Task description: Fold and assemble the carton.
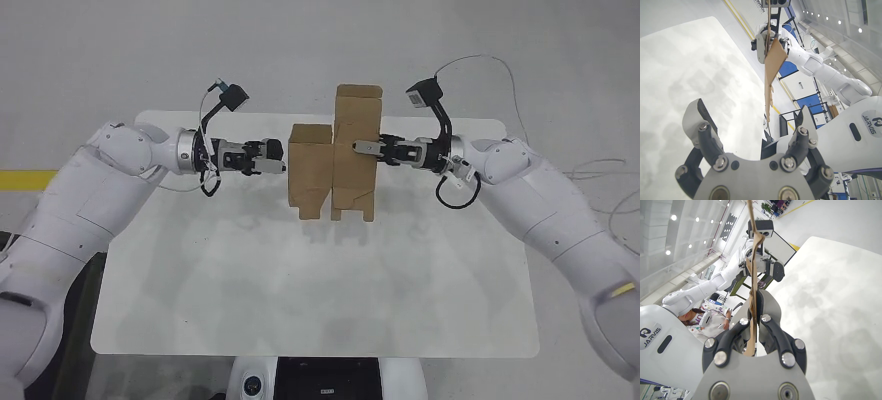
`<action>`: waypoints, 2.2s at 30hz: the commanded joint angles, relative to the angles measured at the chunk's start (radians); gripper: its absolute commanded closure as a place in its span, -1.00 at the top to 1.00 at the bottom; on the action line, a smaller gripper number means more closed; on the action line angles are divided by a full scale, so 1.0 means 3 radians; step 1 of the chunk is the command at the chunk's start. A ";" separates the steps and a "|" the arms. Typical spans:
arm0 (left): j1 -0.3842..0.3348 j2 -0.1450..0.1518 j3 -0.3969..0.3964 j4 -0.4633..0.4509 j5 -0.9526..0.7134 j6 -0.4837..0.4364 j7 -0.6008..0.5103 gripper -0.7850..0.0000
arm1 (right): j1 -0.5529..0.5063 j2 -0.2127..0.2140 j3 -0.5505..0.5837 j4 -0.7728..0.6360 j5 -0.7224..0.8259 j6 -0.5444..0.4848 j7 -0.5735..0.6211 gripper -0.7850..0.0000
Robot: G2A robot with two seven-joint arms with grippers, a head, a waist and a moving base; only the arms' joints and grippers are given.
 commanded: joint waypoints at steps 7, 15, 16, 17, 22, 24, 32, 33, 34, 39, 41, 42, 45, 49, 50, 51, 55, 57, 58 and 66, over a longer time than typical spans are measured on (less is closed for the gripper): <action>0.0128 -0.0012 0.0016 -0.0159 -0.0272 0.0192 -0.0191 1.00 | -0.0148 -0.0026 0.0196 -0.0089 -0.0220 0.0123 -0.0325 -1.00; 0.0168 -0.0078 -0.0006 -0.0114 -0.0517 0.0379 -0.0378 -0.69 | -0.0231 -0.0091 0.0305 -0.0205 -0.0451 0.0262 -0.0415 -1.00; 0.0175 -0.0086 -0.0012 -0.0098 -0.0534 0.0393 -0.0392 -1.00 | -0.0243 -0.0097 0.0324 -0.0204 -0.0465 0.0265 -0.0426 -1.00; 0.0177 -0.0092 -0.0020 -0.0079 -0.0539 0.0406 -0.0405 -1.00 | -0.0255 -0.0103 0.0342 -0.0202 -0.0483 0.0269 -0.0432 -1.00; 0.0188 -0.0134 -0.0055 0.0022 -0.0588 0.0457 -0.0456 -1.00 | -0.0305 -0.0121 0.0438 -0.0192 -0.0535 0.0306 -0.0401 -1.00; 0.0191 -0.0151 -0.0071 0.0046 -0.0610 0.0475 -0.0475 -1.00 | -0.0323 -0.0127 0.0478 -0.0189 -0.0542 0.0340 -0.0391 -1.00; 0.0198 -0.0223 -0.0129 0.0174 -0.0670 0.0550 -0.0549 -1.00 | -0.0406 -0.0137 0.0649 -0.0173 -0.0598 0.0400 -0.0342 -0.34; 0.0199 -0.0232 -0.0137 0.0188 -0.0675 0.0558 -0.0558 -1.00 | -0.0419 -0.0138 0.0675 -0.0172 -0.0593 0.0405 -0.0348 0.51; 0.0198 -0.0240 -0.0146 0.0204 -0.0681 0.0571 -0.0571 -1.00 | -0.0435 -0.0138 0.0701 -0.0173 -0.0582 0.0404 -0.0354 1.00; 0.0124 -0.0262 -0.0186 0.0285 -0.0548 0.0721 -0.0720 -1.00 | -0.0474 -0.0121 0.0859 -0.0194 -0.0587 0.0264 -0.0242 1.00; 0.0093 -0.0266 -0.0212 0.0324 -0.0567 0.0830 -0.0830 -1.00 | -0.0441 -0.0096 0.0911 -0.0180 -0.0691 0.0323 -0.0060 1.00; 0.0077 -0.0269 -0.0233 0.0341 -0.0608 0.0886 -0.0886 -1.00 | -0.0432 -0.0083 0.0939 -0.0185 -0.0726 0.0352 0.0023 1.00; 0.0027 -0.0267 -0.0285 0.0394 -0.0647 0.1068 -0.1068 -1.00 | -0.0401 -0.0034 0.1013 -0.0185 -0.0872 0.0534 0.0310 1.00; -0.0049 -0.0251 -0.0309 0.0366 -0.0523 0.1374 -0.1374 -1.00 | -0.0453 0.0019 0.1107 -0.0242 -0.0763 0.0696 0.0726 1.00; -0.0057 -0.0245 -0.0309 0.0334 -0.0496 0.1433 -0.1433 -1.00 | -0.0469 0.0029 0.1133 -0.0250 -0.0705 0.0710 0.0825 1.00; -0.0049 -0.0236 -0.0285 0.0293 -0.0460 0.1433 -0.1433 -1.00 | -0.0492 0.0036 0.1158 -0.0257 -0.0633 0.0712 0.0907 1.00; -0.0035 -0.0172 -0.0082 0.0180 -0.0490 0.1434 -0.1433 -1.00 | -0.0573 0.0063 0.1215 -0.0330 -0.0499 0.0856 0.1088 1.00; -0.0054 -0.0135 0.0043 0.0127 -0.0571 0.1434 -0.1433 -1.00 | -0.0600 0.0077 0.1234 -0.0364 -0.0501 0.0918 0.1150 1.00; -0.0063 -0.0117 0.0113 0.0098 -0.0627 0.1448 -0.1433 -1.00 | -0.0614 0.0082 0.1242 -0.0383 -0.0506 0.0933 0.1164 1.00; -0.0221 0.0001 0.0544 -0.0125 -0.1061 0.1461 -0.1433 -1.00 | -0.0696 0.0081 0.1247 -0.0504 -0.0527 0.1002 0.1234 1.00</action>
